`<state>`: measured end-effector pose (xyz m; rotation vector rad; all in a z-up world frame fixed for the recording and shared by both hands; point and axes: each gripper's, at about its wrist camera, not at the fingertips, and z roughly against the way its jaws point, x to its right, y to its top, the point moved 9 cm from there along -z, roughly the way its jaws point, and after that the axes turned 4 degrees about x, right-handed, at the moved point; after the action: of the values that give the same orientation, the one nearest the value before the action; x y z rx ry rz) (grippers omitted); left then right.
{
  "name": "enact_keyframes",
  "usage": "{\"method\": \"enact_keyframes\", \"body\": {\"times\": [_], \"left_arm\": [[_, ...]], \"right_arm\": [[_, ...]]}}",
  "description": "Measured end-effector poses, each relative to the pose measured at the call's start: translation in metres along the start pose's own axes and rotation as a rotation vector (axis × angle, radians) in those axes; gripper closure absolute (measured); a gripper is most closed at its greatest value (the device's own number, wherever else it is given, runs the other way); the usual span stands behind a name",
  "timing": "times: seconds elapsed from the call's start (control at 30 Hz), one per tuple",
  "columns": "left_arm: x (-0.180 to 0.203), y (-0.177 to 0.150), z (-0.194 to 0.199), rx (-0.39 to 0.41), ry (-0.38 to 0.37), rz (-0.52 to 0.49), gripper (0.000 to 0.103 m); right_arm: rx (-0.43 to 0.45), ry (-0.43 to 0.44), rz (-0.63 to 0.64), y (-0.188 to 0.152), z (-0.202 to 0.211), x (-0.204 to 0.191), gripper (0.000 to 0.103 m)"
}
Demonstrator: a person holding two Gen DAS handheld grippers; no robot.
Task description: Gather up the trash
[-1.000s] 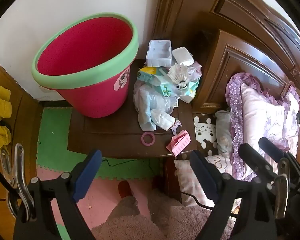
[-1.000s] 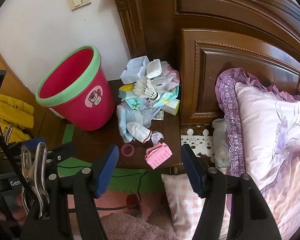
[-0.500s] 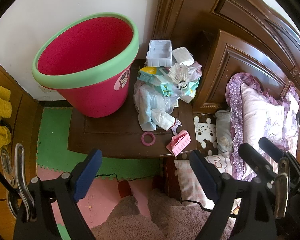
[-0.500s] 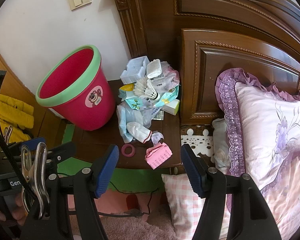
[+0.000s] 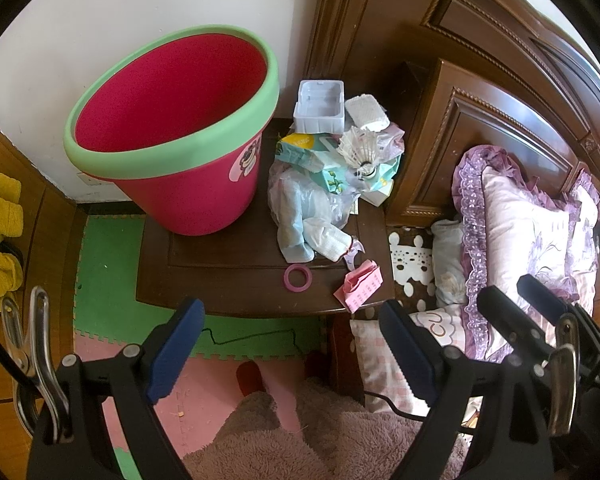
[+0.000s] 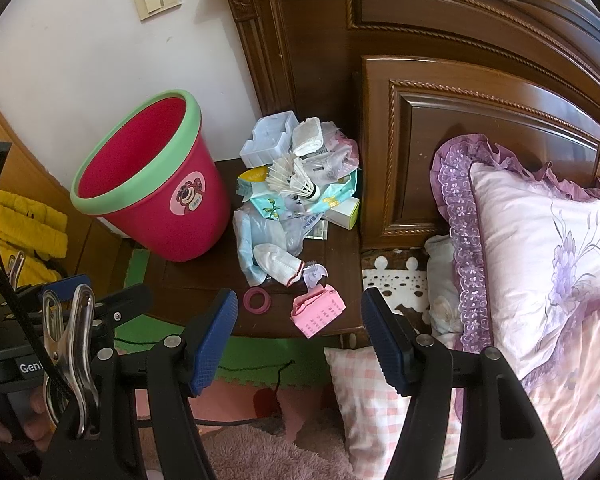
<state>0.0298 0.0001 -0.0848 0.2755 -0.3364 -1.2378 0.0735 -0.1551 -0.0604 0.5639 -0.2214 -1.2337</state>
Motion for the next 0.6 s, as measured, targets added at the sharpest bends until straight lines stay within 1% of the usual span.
{"method": "enact_keyframes", "body": {"times": [0.6], "left_arm": [[-0.0001, -0.0001, 0.0, -0.001, 0.001, 0.002, 0.011]], "right_arm": [[-0.002, 0.001, -0.002, -0.0007, -0.003, 0.0034, 0.037]]}}
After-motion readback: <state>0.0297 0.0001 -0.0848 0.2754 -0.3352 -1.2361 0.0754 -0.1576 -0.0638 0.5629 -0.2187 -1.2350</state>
